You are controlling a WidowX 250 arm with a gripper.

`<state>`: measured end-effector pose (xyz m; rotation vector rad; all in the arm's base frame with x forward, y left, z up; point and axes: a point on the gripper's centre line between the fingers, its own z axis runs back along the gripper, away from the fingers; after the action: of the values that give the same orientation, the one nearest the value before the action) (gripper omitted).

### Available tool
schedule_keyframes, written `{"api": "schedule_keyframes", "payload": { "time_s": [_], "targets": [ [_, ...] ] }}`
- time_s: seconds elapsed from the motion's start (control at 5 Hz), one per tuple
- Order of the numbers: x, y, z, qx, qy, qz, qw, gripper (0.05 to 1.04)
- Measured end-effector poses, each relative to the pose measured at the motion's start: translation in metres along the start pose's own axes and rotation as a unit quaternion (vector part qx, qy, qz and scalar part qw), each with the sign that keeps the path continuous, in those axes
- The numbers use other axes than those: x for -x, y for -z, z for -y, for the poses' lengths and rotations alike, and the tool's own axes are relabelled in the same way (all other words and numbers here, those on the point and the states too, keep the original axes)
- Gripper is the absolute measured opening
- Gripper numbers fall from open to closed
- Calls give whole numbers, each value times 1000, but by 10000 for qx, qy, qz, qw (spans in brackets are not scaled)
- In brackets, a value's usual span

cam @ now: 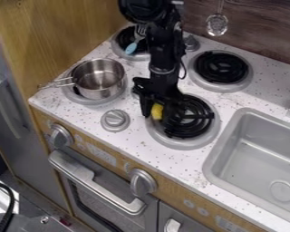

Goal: Move the corn to the lower right burner

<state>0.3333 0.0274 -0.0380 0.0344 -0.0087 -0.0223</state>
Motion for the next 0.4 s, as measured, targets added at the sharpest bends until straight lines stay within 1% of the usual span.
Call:
{"api": "schedule_keyframes", "payload": {
  "time_s": [0.2,0.4],
  "targets": [
    [4,0,12,74,164,-114,9998,578],
    [2,0,19,67,346,-65,9994,630]
  ]
}}
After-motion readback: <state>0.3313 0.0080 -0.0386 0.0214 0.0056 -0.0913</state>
